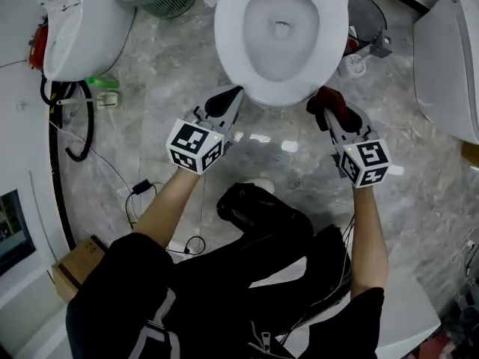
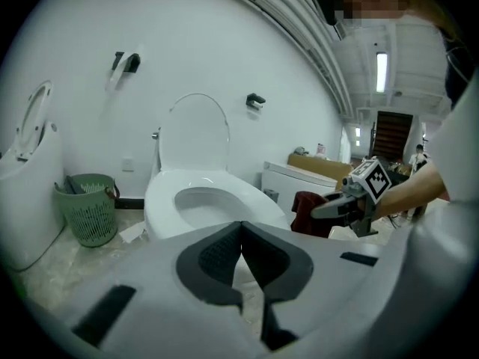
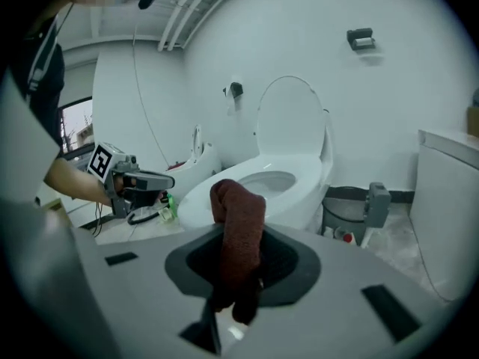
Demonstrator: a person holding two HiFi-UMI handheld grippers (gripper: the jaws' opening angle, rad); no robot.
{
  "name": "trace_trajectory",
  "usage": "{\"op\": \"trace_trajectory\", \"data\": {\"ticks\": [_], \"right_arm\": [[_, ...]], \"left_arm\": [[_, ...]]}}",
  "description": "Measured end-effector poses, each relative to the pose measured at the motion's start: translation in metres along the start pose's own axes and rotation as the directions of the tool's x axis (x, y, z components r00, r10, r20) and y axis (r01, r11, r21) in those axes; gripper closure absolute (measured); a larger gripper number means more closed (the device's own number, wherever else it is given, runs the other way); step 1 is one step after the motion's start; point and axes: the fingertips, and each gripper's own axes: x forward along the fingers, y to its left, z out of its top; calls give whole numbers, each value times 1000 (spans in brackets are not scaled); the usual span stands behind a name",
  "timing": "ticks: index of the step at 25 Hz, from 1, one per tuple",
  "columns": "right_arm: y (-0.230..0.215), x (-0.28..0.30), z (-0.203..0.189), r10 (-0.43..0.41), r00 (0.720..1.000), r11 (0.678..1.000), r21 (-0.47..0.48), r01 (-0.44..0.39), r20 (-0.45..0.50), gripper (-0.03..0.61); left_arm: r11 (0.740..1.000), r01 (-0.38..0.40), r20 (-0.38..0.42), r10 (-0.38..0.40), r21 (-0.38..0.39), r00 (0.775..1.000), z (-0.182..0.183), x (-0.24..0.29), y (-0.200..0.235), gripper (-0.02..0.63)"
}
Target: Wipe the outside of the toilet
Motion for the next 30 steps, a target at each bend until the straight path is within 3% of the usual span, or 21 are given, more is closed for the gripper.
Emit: {"op": "trace_trajectory", "data": {"ticks": [6, 13, 19, 26, 28, 30], "right_arm": [[-46, -28, 22, 111, 993, 989, -103, -108, 26, 492], [-113, -62, 19, 163, 987, 983, -91, -161, 14, 491], [-144, -42, 18, 189, 981, 967, -167, -192, -33, 491], [-182, 45, 14, 95, 995, 969, -231, -87, 24, 491], [-184, 64, 24, 94, 993, 967, -244, -73, 77, 491], [-196, 81, 34, 37, 993, 977, -214, -11, 114, 491]], "left_arm": [[983, -174, 72, 178, -65, 981, 24, 34, -53, 606], [948, -303, 77, 311, -97, 947, 41, 70, -117, 606], [897, -435, 100, 441, -79, 892, 54, 74, -136, 606], [873, -478, 226, 487, -99, 843, 31, 87, -131, 606], [863, -496, 239, 503, -95, 830, 15, 84, -128, 606], [857, -508, 237, 514, -91, 825, -1, 82, -126, 606]]}}
